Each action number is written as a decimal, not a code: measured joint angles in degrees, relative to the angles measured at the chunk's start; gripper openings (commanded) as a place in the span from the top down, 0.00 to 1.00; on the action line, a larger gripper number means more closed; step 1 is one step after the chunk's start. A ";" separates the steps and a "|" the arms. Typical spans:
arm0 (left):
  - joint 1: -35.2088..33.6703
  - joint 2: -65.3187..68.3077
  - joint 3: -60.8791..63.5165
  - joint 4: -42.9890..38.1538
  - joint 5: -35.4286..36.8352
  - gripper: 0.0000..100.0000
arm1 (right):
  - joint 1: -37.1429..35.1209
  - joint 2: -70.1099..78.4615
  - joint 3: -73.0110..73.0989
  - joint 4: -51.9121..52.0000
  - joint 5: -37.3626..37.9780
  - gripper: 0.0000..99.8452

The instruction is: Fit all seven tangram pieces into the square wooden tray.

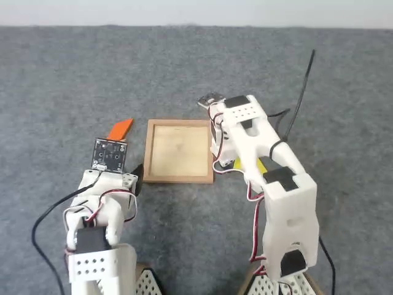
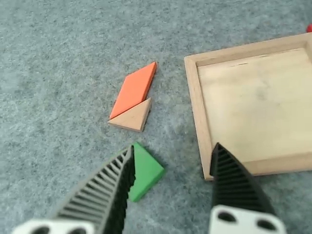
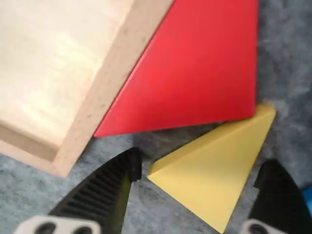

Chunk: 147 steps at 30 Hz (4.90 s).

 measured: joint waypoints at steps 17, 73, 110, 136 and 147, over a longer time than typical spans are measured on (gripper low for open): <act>0.00 0.00 0.00 0.00 0.00 0.76 | 0.09 1.32 -2.20 2.99 2.29 0.77; 0.00 0.00 0.00 0.00 0.00 0.76 | 0.79 3.16 -4.66 8.79 9.76 0.80; 0.00 0.00 0.00 0.00 0.00 0.76 | 0.53 -2.20 -3.25 13.01 12.57 0.85; -6.68 0.00 1.23 4.13 0.00 0.76 | -10.99 -14.95 -6.33 5.45 33.41 0.85; -18.64 0.00 3.87 4.22 -4.75 0.76 | -16.44 6.95 -28.22 5.19 39.65 0.85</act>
